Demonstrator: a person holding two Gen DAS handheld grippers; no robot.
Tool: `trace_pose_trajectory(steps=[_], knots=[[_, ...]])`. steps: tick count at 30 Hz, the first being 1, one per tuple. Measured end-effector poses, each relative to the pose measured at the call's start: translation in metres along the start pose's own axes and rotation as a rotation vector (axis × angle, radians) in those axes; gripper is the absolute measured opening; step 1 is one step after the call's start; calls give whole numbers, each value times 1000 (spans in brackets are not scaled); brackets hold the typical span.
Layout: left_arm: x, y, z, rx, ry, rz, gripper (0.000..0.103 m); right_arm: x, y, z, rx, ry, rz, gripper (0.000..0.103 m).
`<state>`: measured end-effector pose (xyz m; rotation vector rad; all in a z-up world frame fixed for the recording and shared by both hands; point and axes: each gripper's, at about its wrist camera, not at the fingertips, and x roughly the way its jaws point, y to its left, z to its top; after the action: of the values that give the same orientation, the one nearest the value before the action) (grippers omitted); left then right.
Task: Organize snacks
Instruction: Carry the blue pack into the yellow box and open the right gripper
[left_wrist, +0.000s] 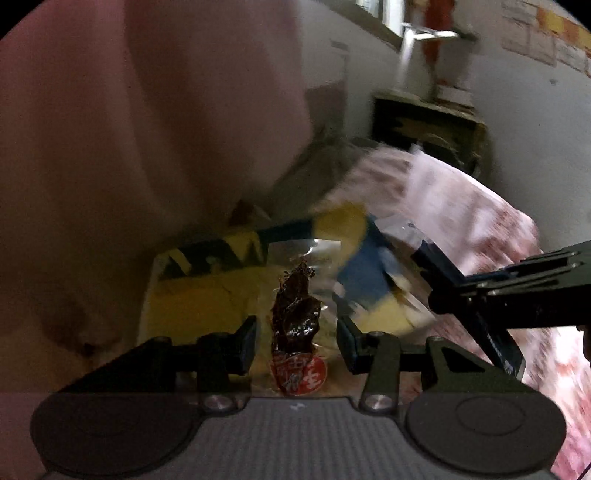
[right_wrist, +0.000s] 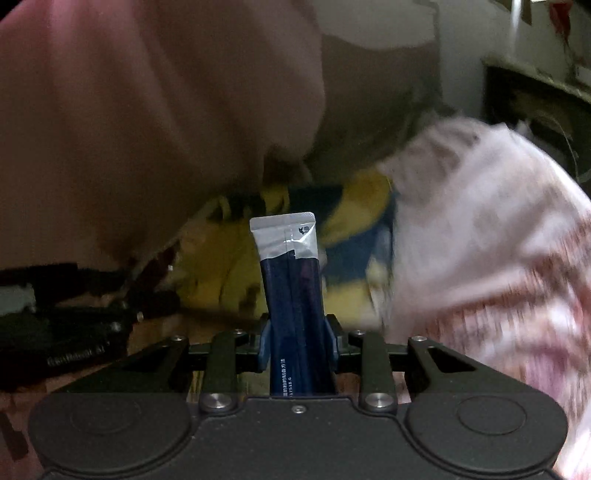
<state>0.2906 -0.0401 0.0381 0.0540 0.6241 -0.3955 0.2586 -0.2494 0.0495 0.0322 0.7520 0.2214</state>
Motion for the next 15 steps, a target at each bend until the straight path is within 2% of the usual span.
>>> trace_pose_trajectory(steps=[3,6,11,15], knots=[[24,21,13,-37,-14,17,49,30,5,33,-11,-20,2,31],[50,38,22,-69,-1,29,49,62,0,55,61,-38,23,31],[90,55,28,-105,44,34,49,109,-11,73,145,-35,22,31],[122,62,27,-110,85,33,50,139,-19,72,193,-9,18,31]])
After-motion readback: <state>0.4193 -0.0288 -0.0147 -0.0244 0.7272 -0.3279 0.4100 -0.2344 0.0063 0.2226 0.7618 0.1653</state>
